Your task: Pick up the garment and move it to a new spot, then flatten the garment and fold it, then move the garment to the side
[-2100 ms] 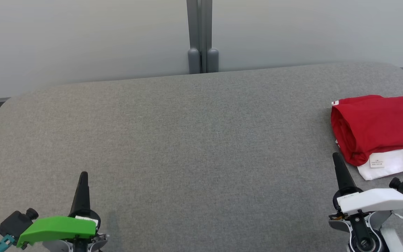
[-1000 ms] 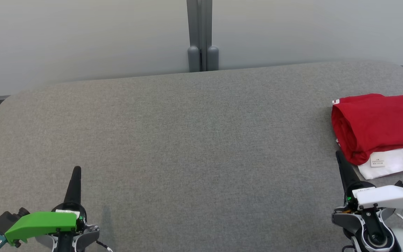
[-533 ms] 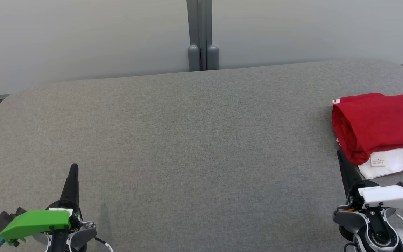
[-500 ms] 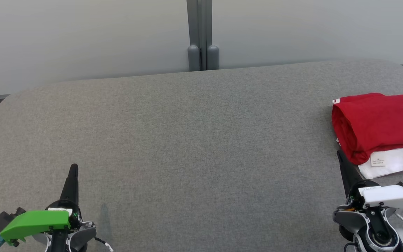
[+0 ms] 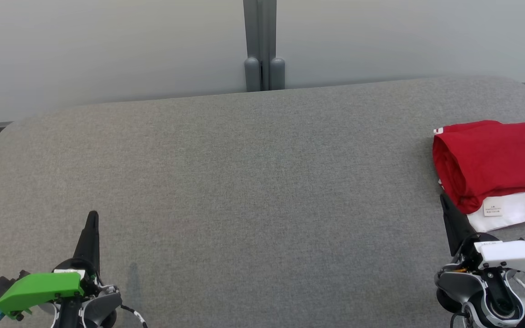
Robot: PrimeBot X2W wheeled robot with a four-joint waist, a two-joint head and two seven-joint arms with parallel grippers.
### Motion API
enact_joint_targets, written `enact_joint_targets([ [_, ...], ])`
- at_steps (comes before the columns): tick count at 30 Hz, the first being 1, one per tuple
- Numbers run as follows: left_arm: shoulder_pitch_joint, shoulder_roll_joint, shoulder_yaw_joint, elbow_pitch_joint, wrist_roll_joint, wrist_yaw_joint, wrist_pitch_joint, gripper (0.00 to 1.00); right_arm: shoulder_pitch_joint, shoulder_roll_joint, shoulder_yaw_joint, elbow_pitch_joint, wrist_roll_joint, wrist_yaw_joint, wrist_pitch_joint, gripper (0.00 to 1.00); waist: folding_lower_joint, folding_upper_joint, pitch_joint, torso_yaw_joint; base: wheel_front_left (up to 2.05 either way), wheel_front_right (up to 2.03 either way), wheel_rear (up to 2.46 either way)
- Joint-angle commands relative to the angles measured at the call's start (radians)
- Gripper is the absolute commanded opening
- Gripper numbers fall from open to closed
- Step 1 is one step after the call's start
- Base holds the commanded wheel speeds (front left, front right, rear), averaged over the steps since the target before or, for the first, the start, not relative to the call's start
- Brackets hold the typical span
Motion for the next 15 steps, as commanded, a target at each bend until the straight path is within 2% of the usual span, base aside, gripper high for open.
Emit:
enact_joint_targets([
  [1, -0.02, 0.003, 0.006, 0.002, -0.019, -0.005, 0.006, 0.0, -0.013, -0.001, -0.005, 0.003, 0.021, 0.0, 0.005, 0.0, 0.0, 0.0, 0.0, 0.0, 0.0, 0.0, 0.0],
  [15, -0.018, 0.0, 0.011, 0.004, -0.024, -0.005, 0.012, 0.0, -0.01, 0.001, -0.009, 0.004, 0.027, 0.0, 0.01, 0.0, 0.0, 0.0, 0.001, 0.0, 0.0, 0.0, 0.0],
])
